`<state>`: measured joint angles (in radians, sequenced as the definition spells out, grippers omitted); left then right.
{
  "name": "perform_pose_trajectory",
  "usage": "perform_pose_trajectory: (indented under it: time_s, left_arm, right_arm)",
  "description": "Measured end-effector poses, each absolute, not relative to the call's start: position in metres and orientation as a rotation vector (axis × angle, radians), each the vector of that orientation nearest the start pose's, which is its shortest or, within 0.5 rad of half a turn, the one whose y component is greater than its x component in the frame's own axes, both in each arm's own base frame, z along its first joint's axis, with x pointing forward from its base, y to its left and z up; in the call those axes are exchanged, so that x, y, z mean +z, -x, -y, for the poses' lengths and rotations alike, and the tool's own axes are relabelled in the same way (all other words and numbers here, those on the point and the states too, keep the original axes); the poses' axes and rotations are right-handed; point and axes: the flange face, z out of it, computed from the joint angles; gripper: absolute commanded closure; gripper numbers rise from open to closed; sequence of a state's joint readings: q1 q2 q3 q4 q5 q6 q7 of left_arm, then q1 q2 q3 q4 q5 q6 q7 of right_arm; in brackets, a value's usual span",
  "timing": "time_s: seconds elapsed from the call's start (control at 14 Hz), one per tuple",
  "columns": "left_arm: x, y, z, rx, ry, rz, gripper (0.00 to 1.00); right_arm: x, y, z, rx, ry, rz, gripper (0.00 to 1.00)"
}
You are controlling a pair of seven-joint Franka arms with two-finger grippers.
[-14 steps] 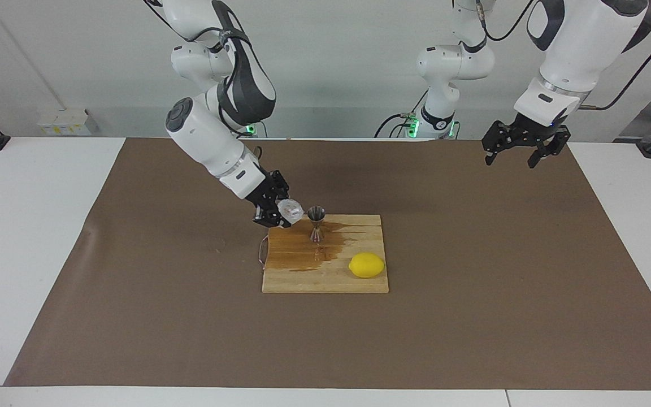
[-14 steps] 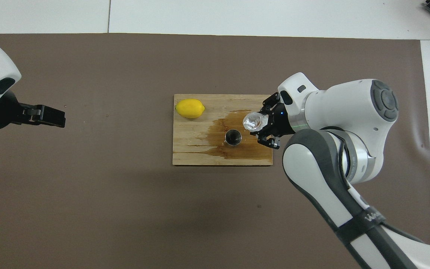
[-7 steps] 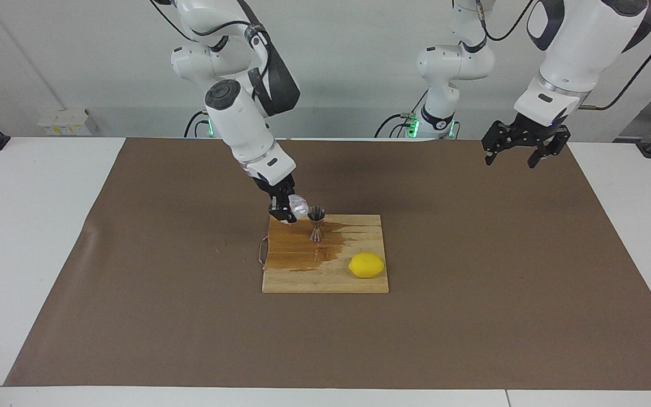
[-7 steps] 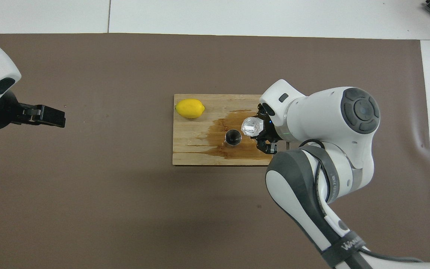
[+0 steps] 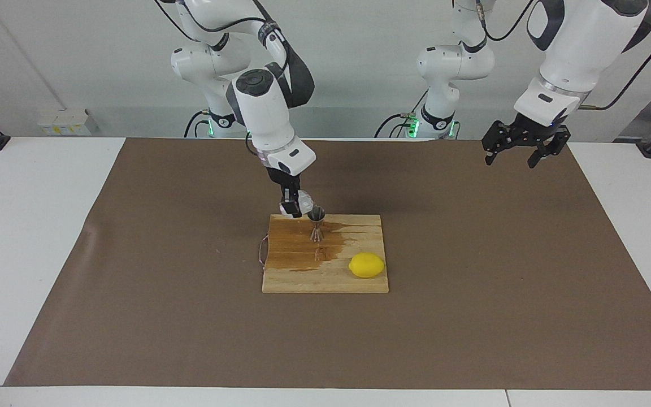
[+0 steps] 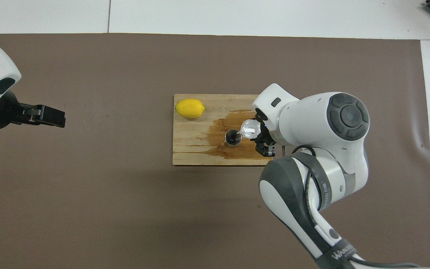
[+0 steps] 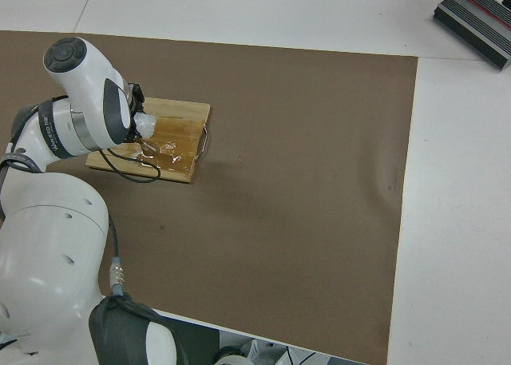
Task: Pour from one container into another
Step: 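Tilt the glass cup with the right gripper into the metal cup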
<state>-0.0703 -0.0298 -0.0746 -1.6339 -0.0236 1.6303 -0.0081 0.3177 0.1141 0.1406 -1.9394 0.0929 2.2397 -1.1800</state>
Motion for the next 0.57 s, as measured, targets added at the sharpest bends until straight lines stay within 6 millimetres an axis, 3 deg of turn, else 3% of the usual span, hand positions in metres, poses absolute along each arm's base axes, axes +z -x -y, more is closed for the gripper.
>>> perform_pose_trajectory:
  time_s: [0.57]
  left_arm:
    - [0.6163, -0.5442, 0.0824, -0.038, 3.157, -0.215, 0.00]
  right_arm:
    - [0.4427, -0.5401, -0.2669, 0.338, -2.205, -2.237, 0.70]
